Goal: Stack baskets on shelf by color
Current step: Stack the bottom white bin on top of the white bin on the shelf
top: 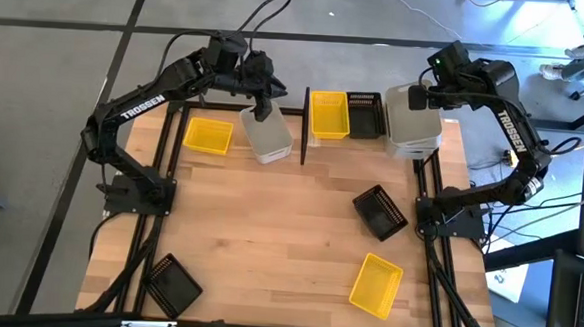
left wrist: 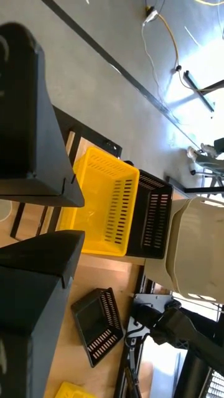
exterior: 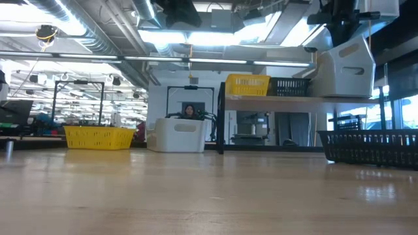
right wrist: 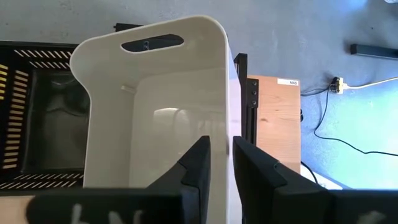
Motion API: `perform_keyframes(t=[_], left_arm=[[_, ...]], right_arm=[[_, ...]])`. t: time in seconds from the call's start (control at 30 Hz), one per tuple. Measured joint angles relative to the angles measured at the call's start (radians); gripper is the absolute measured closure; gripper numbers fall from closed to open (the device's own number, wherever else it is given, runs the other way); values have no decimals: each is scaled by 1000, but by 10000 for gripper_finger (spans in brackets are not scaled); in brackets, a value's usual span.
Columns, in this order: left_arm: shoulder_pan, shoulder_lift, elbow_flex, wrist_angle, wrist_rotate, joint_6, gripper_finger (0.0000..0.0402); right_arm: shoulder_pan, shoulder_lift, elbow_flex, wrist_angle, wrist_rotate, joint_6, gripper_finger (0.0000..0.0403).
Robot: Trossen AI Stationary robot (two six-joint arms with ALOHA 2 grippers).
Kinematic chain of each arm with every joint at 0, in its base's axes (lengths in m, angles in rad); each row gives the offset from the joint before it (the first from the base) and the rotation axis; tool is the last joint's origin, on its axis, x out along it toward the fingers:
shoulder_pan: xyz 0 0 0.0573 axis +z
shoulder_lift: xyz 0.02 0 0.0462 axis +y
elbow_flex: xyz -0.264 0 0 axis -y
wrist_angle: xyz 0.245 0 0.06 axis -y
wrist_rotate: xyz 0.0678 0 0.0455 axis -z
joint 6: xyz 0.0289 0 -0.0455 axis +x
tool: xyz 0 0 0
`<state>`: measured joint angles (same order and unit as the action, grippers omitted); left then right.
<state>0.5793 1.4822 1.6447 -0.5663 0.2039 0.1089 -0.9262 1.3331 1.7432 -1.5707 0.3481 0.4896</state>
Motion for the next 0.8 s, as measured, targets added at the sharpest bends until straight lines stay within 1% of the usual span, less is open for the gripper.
perform_keyframes(t=[0.37, 0.53, 0.8], left_arm=[[0, 0, 0, 0, 0, 0, 339], [0, 0, 0, 0, 0, 4, 339], [0, 0, 0, 0, 0, 16, 339]], right_arm=[[0, 0, 0, 0, 0, -1, 336], [0, -1, 0, 0, -27, -3, 336], [0, -1, -1, 0, -10, 1, 336]])
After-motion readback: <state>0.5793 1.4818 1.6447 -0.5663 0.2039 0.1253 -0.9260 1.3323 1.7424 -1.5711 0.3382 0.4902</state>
